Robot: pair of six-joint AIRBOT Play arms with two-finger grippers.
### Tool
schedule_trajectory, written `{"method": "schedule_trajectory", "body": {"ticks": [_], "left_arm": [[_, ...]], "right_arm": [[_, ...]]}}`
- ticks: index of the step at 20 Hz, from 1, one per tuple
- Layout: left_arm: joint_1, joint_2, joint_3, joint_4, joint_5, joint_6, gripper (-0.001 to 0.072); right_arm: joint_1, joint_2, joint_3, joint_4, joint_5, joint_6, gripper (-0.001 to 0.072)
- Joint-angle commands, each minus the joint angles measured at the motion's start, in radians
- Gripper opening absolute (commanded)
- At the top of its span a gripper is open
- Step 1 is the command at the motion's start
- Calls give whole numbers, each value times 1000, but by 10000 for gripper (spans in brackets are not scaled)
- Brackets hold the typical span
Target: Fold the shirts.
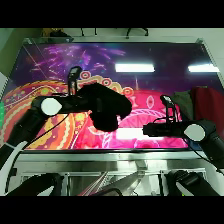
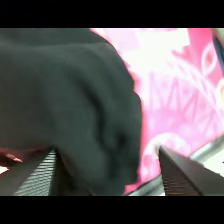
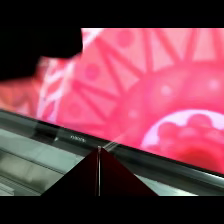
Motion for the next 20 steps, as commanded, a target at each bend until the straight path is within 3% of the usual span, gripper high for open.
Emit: {"method": "schedule_trajectory", "body": {"ticks": [1,5,6,7,11,13,17,20], "left_arm": [[-28,-71,66,5,-92,13,695],[135,-22,106,103,-290,40,694],[181,8,57,140,-288,40,694],[228,33,3,155,-274,40,694],[425,71,-200,138,-61,58,693],[495,15,-215,31,12,158,693],[548,-208,-93,-137,55,275,694],[530,-389,51,-152,71,282,693]], "right_arm": [[1,0,0,29,-57,0,30],[-53,-21,39,-62,-95,-24,66],[-98,-44,63,-65,-95,-45,265],[-146,-81,90,-56,-95,-94,347],[-303,-307,187,-13,-99,-226,347],[-346,-429,226,72,-111,-277,348],[-354,-619,238,341,-171,-470,347],[-353,-725,238,531,-173,-603,348]]}}
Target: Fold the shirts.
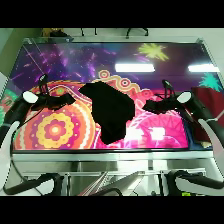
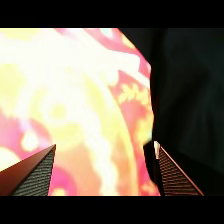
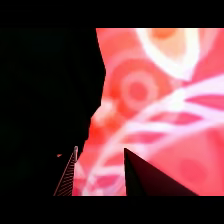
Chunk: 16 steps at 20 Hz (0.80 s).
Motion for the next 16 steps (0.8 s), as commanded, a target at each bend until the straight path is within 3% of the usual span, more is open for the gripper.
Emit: {"method": "schedule_trajectory", "body": {"ticks": [1,4,6,16], "left_arm": [[-3,-199,145,-72,40,45,694],[-42,-338,282,-73,53,44,693],[-66,-420,369,-73,57,40,694],[-110,-690,647,-70,-29,-21,692]], "right_arm": [[-5,-132,7,283,-15,-204,348],[22,-174,7,446,-17,-333,378],[36,-188,7,463,-27,-341,441],[43,-204,6,479,-22,-342,441]]}}
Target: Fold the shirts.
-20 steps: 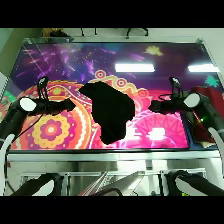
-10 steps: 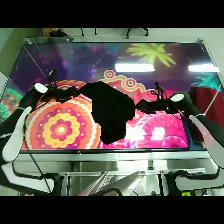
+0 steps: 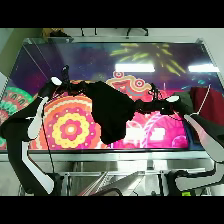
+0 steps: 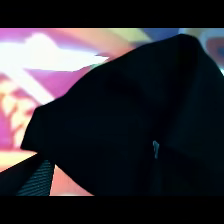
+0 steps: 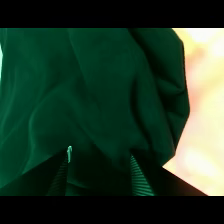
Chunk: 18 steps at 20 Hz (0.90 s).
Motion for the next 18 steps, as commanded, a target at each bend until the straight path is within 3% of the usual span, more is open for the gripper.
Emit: {"method": "schedule_trajectory", "body": {"ticks": [1,3,4,5,6,7,11,14,16,17,18], "left_arm": [[-3,-60,58,14,-24,-17,594],[0,-60,56,13,-26,-19,177],[0,-60,57,11,-29,-20,28],[0,-56,57,1,-35,-21,16],[1,-50,57,-18,-41,-20,15],[1,-34,57,-37,-45,-19,15],[14,138,57,-40,-43,-2,14],[39,335,82,-37,-90,16,14],[55,415,125,-29,-211,44,14],[59,441,132,-23,-277,52,14],[59,457,132,8,-335,51,15]], "right_arm": [[2,-3,1,20,4,-6,440],[7,-3,1,21,3,-6,432],[13,-4,1,23,3,-6,432],[17,-5,1,24,4,-6,396],[21,-4,1,30,4,-33,163],[23,-4,1,51,16,-72,29],[0,10,47,207,145,-204,28],[-55,49,131,264,261,-201,35],[-82,89,134,172,270,-92,274],[-91,99,133,55,270,16,279],[-87,102,124,-63,270,94,383]]}}
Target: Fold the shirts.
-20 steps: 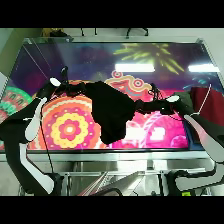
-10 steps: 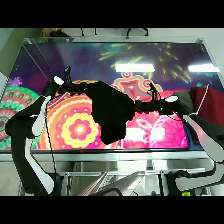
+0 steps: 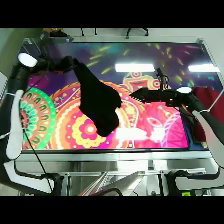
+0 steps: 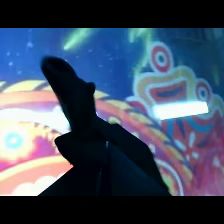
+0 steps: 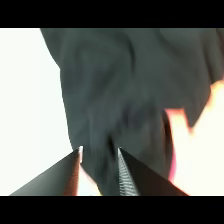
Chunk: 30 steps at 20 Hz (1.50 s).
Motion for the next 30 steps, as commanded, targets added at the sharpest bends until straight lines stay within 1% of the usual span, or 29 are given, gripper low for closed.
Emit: {"method": "schedule_trajectory", "body": {"ticks": [1,2,4,6,9,10,12,14,15,16,18,20,21,24,26,27,29,30], "left_arm": [[10,98,23,68,-208,24,14],[10,98,14,78,-254,25,15],[10,98,-30,78,-279,26,14],[10,98,-83,80,-254,26,14],[10,98,-143,80,-220,48,15],[11,98,-158,81,-209,57,15],[12,98,-173,81,-201,79,15],[13,98,-171,81,-198,94,15],[15,98,-171,82,-197,96,15],[16,98,-172,82,-194,100,15],[26,98,-171,81,-188,101,15],[35,98,-172,81,-189,101,15],[37,98,-171,80,-190,101,15],[52,98,-171,79,-193,101,15],[74,112,-171,61,-198,101,14],[90,137,-171,38,-198,101,14],[133,218,-150,-45,-209,107,14],[158,264,-115,-90,-229,113,14]], "right_arm": [[-4,28,-16,-239,37,209,517],[23,28,-55,-227,23,200,550],[114,21,-129,-163,-60,144,551],[232,-8,-167,-98,-155,98,550],[402,-87,-167,-87,-320,91,551],[436,-112,-167,-59,-362,77,550],[472,-153,-166,68,-399,-13,549],[476,-172,-166,205,-405,-120,544],[476,-174,-166,253,-415,-167,481],[476,-175,-166,298,-427,-211,458],[476,-180,-161,349,-448,-254,458],[476,-197,-142,349,-465,-256,449],[476,-210,-130,349,-463,-256,363],[477,-224,-105,349,-435,-290,31],[463,-182,-77,348,-367,-298,29],[446,-133,-54,348,-325,-302,28],[373,4,18,348,-252,-304,28],[317,85,78,348,-216,-285,28]]}}
